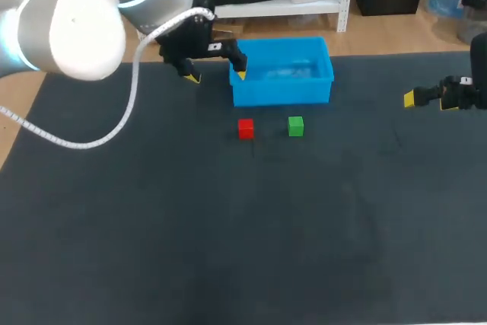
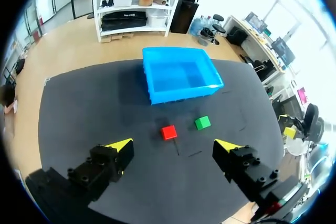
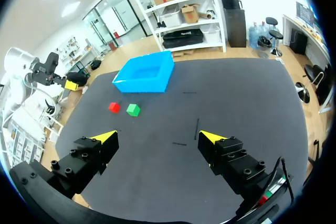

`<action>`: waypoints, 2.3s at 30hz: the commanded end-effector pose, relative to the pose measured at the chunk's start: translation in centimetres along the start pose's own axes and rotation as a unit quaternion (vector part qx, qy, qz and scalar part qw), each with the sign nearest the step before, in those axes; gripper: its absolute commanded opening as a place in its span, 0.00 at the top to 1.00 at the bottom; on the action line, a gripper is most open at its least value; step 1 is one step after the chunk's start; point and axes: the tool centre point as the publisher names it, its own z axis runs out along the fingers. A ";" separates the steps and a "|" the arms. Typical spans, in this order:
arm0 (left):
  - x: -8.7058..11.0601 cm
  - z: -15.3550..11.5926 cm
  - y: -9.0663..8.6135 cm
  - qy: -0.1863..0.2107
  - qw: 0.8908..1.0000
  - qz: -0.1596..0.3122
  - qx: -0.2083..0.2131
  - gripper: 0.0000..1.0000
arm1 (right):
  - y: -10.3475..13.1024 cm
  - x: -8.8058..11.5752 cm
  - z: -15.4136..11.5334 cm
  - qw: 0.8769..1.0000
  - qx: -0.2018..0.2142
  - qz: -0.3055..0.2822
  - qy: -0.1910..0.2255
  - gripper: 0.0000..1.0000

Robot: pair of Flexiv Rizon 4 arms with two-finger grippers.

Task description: Use the left arm to pick the red cube and place it into the blue plastic box first, then use the right arm to grasp the green cube and put it into the same blue plastic box after the first action is fully finished.

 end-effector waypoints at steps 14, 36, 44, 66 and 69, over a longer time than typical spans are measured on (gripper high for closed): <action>-1.4 1.5 -1.7 0.071 0.996 -0.002 -0.053 0.00 | 0.0 0.0 0.0 1.000 0.000 0.000 0.001 0.00; -1.3 3.3 -2.6 0.117 0.990 -0.008 -0.078 0.00 | 0.0 0.0 0.0 1.000 0.000 0.000 0.001 0.00; -1.3 4.0 -2.9 0.122 0.989 -0.032 -0.072 0.00 | 0.0 0.0 0.0 1.000 0.000 0.000 0.001 0.00; 0.1 5.6 -3.1 0.137 0.986 -0.059 -0.074 0.00 | 0.0 0.0 0.0 1.000 0.000 0.000 0.001 0.00; 0.4 6.0 -2.9 0.143 0.985 -0.059 -0.077 0.00 | 0.0 0.0 0.0 1.000 0.000 0.000 0.001 0.00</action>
